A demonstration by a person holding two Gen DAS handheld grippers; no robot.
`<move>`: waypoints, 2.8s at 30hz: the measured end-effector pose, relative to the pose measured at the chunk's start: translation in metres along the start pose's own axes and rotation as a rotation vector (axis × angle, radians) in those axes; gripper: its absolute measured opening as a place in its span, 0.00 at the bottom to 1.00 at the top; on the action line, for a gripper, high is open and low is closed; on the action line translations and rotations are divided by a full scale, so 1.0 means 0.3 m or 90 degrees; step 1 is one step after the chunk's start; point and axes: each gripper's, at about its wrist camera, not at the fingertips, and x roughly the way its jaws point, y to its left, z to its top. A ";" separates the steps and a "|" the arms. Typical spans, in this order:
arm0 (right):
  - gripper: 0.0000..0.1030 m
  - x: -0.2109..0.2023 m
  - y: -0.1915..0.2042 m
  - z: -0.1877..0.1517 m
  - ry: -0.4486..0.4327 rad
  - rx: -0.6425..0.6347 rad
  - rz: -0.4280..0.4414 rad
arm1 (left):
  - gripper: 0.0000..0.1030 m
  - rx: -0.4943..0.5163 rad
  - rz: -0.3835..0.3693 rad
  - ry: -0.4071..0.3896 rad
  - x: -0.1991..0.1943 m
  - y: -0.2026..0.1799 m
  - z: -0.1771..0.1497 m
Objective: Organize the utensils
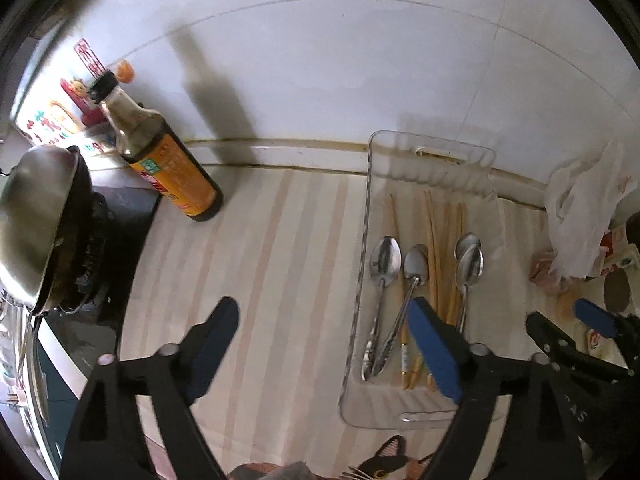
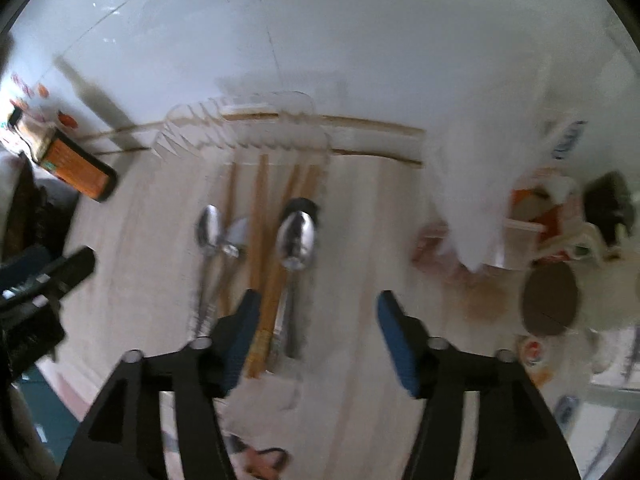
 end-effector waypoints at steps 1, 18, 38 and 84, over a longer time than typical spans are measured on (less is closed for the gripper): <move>0.71 -0.011 -0.003 -0.021 -0.008 -0.004 -0.015 | 0.92 0.002 0.004 -0.007 -0.005 -0.003 -0.007; 1.00 -0.195 -0.067 -0.232 -0.089 0.022 -0.078 | 1.00 0.001 0.013 -0.076 -0.168 0.003 -0.206; 1.00 -0.895 0.083 -0.759 -0.311 0.083 -0.121 | 1.00 0.035 -0.070 -0.269 -0.787 0.205 -0.608; 1.00 -0.996 0.095 -0.857 -0.329 0.064 -0.087 | 1.00 0.011 -0.042 -0.264 -0.854 0.198 -0.709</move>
